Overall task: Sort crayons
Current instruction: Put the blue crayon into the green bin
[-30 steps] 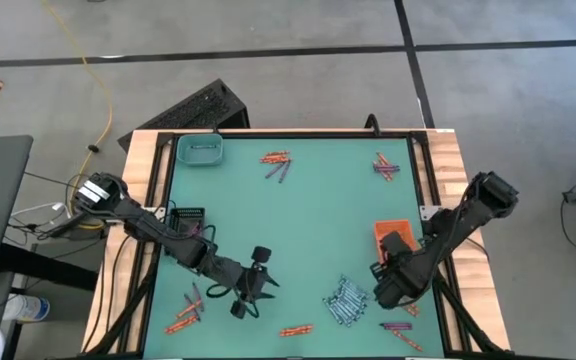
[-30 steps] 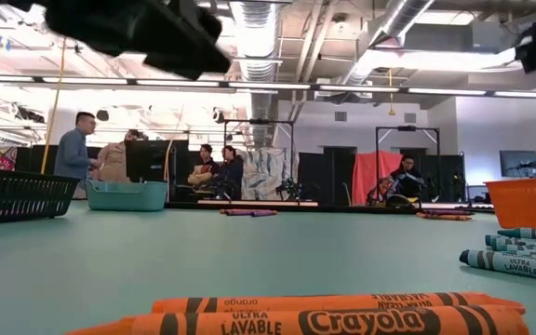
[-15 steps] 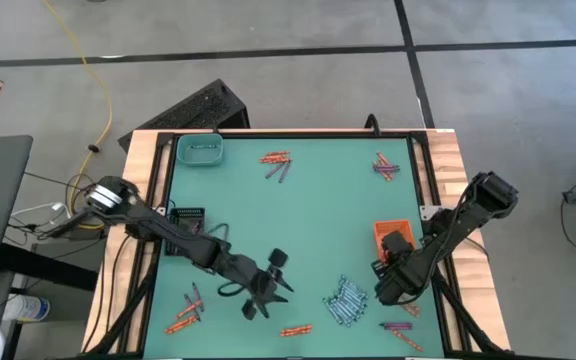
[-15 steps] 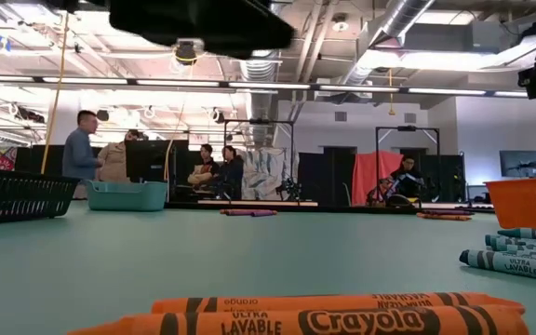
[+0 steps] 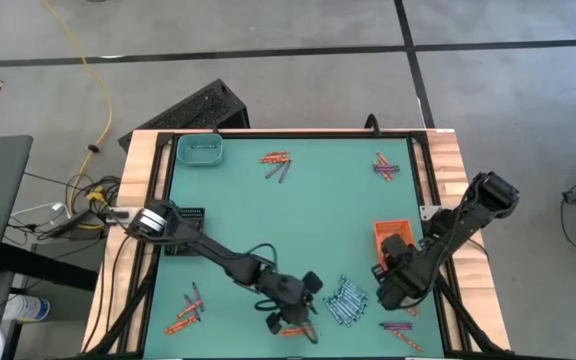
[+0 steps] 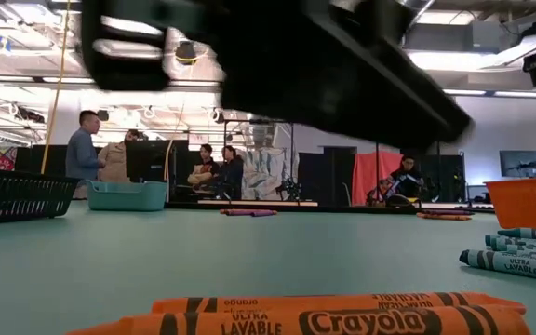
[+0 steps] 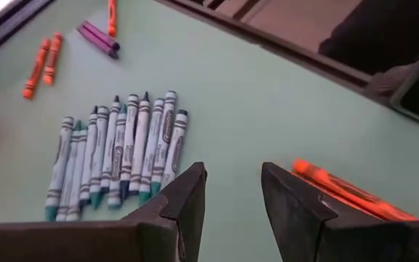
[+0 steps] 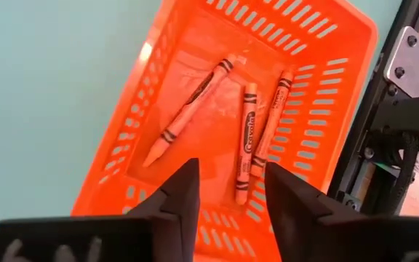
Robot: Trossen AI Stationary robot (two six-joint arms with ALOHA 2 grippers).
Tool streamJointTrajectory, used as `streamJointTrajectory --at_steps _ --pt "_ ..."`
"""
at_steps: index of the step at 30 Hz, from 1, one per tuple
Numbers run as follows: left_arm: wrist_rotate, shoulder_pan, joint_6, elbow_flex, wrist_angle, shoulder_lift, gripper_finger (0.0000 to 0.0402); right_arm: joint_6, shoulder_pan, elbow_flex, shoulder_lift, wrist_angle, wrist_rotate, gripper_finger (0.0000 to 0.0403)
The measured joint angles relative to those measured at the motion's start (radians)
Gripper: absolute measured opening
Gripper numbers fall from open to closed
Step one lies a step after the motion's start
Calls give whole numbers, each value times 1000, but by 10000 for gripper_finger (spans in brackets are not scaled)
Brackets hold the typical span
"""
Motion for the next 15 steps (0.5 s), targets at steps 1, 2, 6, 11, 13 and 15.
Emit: streamJointTrajectory --at_steps 1,2,6,11,13,15 --pt "12 9 0 33 -19 22 126 0 5 6 0 -1 9 156" --pt "17 16 -1 59 -33 42 126 2 11 14 0 -5 17 158" --pt "40 43 1 153 -91 100 126 23 44 42 0 -38 48 159" --pt "83 81 1 219 -148 145 126 43 85 63 0 -46 92 155" --pt "101 94 -5 227 -178 152 126 55 103 65 0 -46 104 154" --pt "125 106 -9 227 -184 151 126 70 117 65 0 -47 115 153"
